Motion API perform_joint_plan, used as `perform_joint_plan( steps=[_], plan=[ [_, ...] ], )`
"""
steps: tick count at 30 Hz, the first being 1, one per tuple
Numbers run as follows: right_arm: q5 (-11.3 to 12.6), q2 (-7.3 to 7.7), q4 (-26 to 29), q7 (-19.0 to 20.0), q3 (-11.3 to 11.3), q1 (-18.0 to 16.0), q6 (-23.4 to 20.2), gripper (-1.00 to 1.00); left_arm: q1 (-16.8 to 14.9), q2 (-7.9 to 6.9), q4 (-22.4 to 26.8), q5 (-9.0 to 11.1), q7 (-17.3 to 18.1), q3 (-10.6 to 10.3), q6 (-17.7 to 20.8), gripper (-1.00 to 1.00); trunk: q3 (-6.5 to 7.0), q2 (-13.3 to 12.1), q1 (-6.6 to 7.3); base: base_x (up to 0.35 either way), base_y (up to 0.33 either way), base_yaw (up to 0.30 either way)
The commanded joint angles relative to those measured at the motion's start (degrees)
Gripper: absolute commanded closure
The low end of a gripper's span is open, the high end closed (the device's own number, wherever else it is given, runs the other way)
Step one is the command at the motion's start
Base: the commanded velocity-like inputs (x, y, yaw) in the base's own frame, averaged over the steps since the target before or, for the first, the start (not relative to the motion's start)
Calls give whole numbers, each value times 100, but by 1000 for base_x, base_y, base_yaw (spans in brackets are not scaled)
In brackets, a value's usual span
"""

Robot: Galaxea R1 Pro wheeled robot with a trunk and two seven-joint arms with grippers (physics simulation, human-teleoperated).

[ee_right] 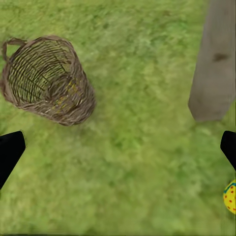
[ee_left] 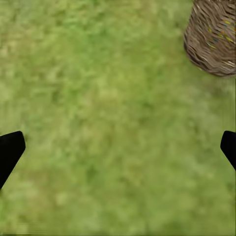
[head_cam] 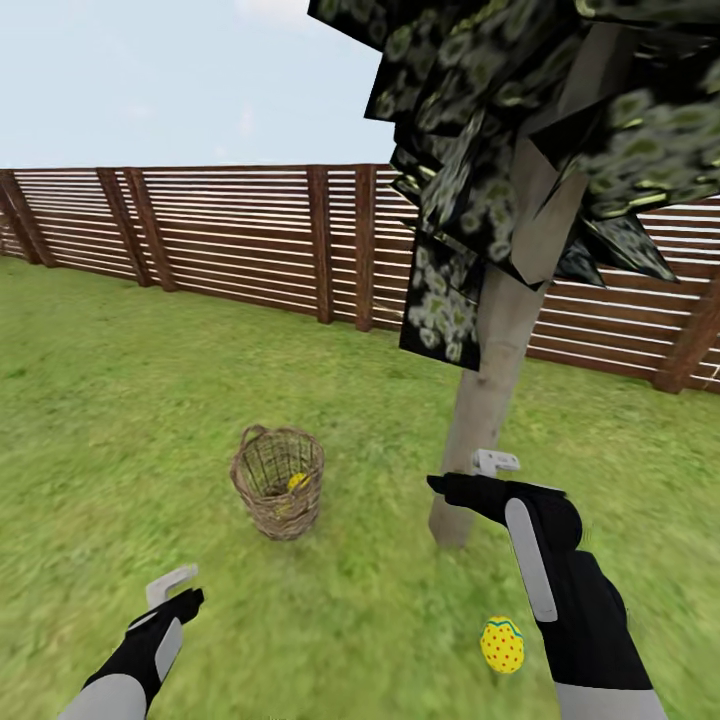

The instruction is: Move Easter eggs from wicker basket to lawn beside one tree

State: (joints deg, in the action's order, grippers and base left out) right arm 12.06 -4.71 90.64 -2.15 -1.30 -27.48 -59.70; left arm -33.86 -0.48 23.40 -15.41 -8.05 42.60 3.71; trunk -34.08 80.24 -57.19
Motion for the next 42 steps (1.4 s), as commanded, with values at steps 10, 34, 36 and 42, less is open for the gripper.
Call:
perform_joint_plan(
  steps=[10, 34, 36, 42],
  plan=[
    [42, 5, 6, -23, -10, -3, -25, -100, -6, -11, 15, -58, 21, 29, 23, -100, -53, 3, 0, 0, 165, 242],
    [42, -1, 6, -23, -10, -3, -15, -100, -6, -41, -11, -66, 33, 29, 33, -100, -145, 3, 0, 8, 292, 205],
    [42, -5, 6, -23, -10, -3, -12, -100, -6, -40, -14, -66, 32, 29, 33, -100, -144, 3, 0, 126, 298, 27],
    [42, -5, 6, -23, -10, -3, -2, -100, -6, -37, -18, -67, 32, 29, 31, -100, -116, 3, 0, 195, 275, -65]
  ],
)
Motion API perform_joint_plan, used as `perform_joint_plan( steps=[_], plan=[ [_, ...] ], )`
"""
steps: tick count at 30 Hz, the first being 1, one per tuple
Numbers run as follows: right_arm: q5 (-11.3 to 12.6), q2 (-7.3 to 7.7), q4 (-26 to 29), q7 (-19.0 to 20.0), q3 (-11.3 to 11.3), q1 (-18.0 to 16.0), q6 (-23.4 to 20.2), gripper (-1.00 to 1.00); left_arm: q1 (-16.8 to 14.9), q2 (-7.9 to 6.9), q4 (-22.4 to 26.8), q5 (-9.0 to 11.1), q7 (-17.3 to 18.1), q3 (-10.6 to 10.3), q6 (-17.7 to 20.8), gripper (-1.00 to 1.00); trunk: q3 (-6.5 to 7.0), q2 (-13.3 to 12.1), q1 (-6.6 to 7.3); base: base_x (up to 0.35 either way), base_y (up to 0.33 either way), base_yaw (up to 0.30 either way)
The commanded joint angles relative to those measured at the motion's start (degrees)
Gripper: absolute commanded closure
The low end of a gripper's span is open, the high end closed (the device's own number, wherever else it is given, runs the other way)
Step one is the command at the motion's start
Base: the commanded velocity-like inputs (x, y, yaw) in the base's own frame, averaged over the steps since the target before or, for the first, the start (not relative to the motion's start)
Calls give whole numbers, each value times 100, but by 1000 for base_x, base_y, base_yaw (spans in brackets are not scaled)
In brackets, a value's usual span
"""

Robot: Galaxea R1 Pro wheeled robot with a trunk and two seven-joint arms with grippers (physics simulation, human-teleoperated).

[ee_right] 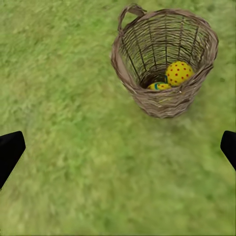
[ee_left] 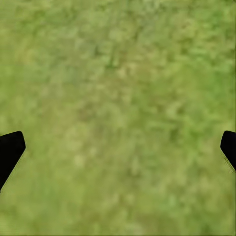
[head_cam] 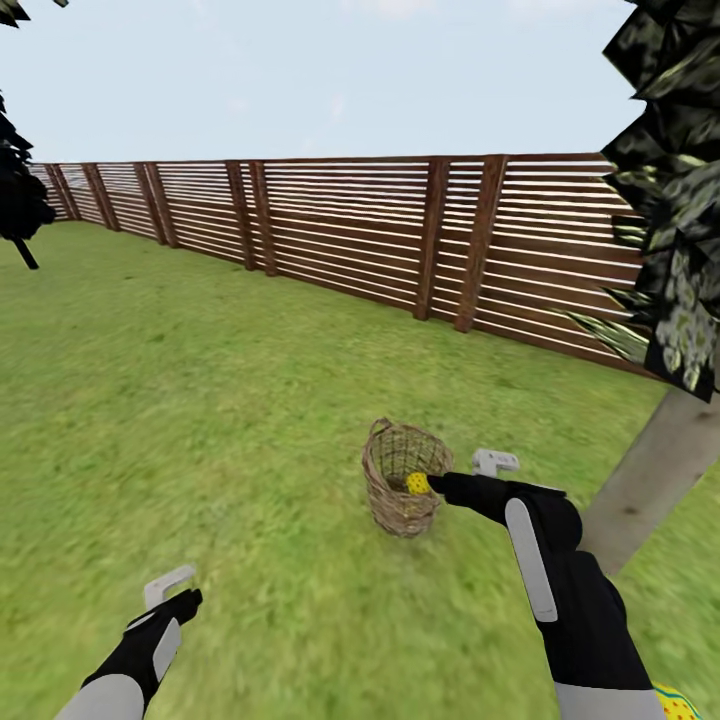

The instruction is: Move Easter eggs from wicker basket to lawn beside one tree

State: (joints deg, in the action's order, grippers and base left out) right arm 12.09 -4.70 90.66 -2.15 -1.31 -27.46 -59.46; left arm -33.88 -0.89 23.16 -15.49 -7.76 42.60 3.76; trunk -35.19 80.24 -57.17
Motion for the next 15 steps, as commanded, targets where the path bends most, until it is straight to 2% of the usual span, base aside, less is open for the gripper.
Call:
perform_joint_plan(
  steps=[1, 15],
  plan=[
    [39, -7, 4, -23, -9, -5, -25, -100, -5, 4, 7, -59, 3, 28, 26, -100, 2, 3, -2, 228, 263, -127],
    [39, 2, 4, -23, -16, -5, -28, -100, -5, 3, 29, -59, 3, 28, 26, -100, 104, 3, -2, 238, 259, -136]
  ],
)
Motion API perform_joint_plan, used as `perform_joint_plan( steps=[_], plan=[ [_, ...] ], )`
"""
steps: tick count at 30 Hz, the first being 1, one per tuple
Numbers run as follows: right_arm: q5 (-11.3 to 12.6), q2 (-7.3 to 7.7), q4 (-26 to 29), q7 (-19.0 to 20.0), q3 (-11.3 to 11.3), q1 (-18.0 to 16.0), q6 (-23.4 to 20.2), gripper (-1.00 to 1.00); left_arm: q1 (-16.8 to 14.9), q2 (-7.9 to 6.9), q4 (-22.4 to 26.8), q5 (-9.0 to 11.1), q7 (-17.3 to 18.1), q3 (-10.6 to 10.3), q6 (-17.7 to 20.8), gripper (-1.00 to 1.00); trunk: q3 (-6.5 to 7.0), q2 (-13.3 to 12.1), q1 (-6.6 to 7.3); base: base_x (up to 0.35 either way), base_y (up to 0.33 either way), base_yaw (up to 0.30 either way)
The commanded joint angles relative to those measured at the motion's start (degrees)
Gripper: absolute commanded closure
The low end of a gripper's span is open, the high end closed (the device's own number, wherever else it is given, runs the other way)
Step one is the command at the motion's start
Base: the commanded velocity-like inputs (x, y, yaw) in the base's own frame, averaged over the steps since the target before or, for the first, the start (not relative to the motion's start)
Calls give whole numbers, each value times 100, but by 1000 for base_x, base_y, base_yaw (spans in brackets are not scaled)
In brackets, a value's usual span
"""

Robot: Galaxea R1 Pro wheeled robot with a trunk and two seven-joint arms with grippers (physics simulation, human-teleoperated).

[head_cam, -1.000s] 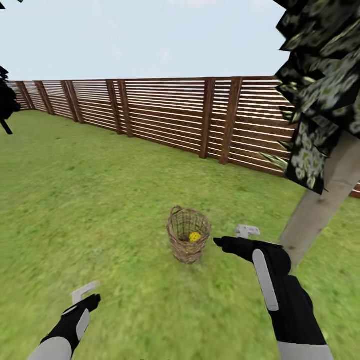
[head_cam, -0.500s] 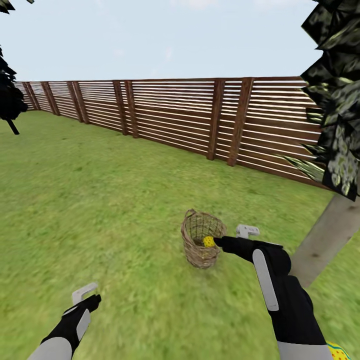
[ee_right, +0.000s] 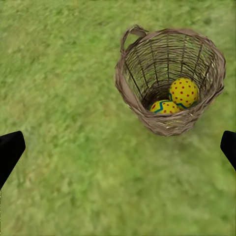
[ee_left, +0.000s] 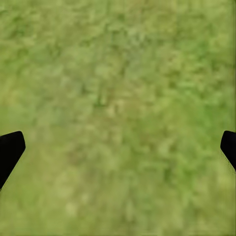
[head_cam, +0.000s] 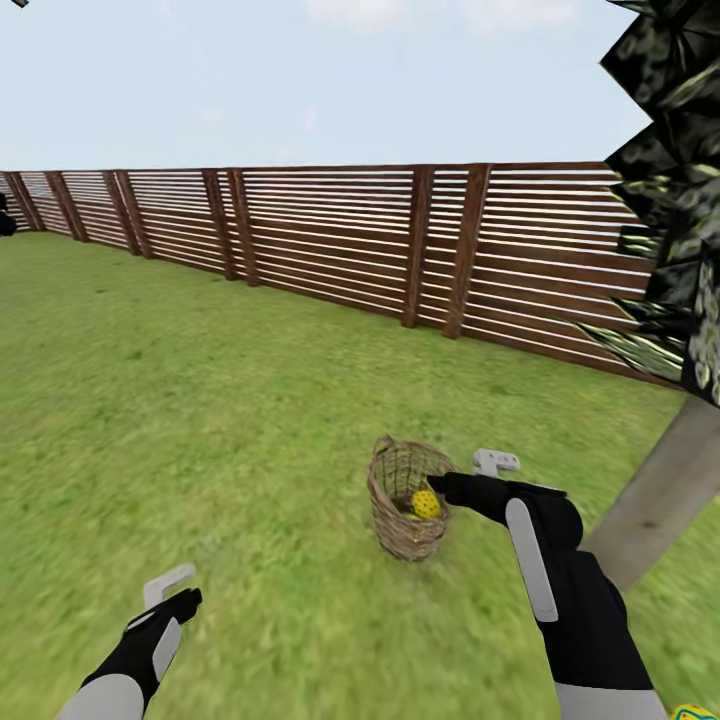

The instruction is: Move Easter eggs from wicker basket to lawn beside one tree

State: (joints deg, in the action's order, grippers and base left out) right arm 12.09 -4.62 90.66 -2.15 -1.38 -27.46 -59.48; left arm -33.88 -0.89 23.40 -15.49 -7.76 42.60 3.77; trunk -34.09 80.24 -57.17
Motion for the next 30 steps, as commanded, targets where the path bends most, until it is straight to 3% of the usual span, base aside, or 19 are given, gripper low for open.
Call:
perform_joint_plan(
  steps=[1, 15, 30],
  plan=[
    [39, -5, 4, -23, -10, -5, -26, -100, -5, 4, 6, -59, 3, 29, 24, -100, -2, 3, -2, 228, 264, -61],
    [39, -8, 4, -23, -12, -5, -23, -100, -5, 6, 7, -59, 2, 27, 16, -100, 24, 3, -2, 202, 258, -50],
    [39, 0, 4, -22, -14, -5, -26, -100, -5, 9, 16, -51, 3, 29, -31, -100, 94, 3, -2, 34, 31, -148]
  ],
)
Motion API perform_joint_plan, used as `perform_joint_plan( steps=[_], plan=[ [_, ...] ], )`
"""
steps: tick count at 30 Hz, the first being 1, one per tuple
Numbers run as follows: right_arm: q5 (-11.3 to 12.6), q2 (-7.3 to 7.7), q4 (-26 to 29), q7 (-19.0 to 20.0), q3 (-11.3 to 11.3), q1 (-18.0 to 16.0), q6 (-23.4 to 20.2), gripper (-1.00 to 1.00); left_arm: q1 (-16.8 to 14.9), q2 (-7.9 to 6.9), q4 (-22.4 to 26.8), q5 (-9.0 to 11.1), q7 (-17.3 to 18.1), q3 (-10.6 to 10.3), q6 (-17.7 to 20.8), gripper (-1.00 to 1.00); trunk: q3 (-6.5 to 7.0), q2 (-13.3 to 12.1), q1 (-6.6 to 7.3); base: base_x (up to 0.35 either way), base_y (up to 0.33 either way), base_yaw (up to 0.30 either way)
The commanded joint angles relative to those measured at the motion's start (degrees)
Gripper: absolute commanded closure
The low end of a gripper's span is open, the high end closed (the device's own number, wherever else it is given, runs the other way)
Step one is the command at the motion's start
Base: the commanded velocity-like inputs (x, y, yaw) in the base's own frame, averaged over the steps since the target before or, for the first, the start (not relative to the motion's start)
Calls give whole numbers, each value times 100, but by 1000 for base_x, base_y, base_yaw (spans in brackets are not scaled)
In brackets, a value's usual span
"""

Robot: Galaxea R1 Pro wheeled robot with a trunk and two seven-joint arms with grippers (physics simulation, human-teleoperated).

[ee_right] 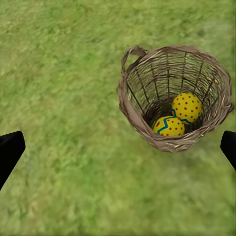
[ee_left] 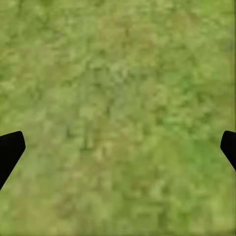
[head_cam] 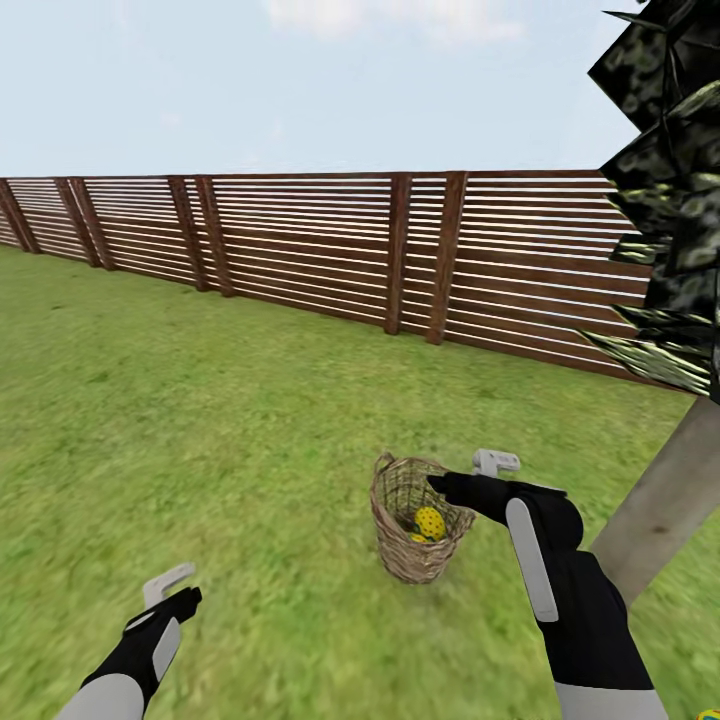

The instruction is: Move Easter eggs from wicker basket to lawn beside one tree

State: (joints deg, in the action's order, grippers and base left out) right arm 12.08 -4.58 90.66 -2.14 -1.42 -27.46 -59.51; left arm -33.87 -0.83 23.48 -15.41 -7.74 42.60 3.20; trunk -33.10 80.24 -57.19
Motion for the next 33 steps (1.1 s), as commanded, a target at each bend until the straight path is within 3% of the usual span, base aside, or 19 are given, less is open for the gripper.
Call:
perform_joint_plan(
  steps=[1, 10, 21, 33],
  plan=[
    [40, -5, 4, -23, -9, -4, -26, -100, -5, 2, 8, -59, 1, 29, 26, -100, -5, 3, 0, 2, 1, -23],
    [40, -8, 4, -23, -10, -4, -25, -100, -5, 14, 8, -59, 1, 27, 37, -100, 1, 3, 0, 0, 0, -17],
    [40, -3, 4, -18, -56, -4, -19, -100, -5, 28, 8, -51, 1, 29, 88, -100, 63, 3, 0, 0, 0, -173],
    [40, 8, 4, -16, -86, -4, -22, -100, -5, 36, 8, -63, 1, 29, 137, -100, 360, -478, 264, 0, 0, -212]
  ],
)
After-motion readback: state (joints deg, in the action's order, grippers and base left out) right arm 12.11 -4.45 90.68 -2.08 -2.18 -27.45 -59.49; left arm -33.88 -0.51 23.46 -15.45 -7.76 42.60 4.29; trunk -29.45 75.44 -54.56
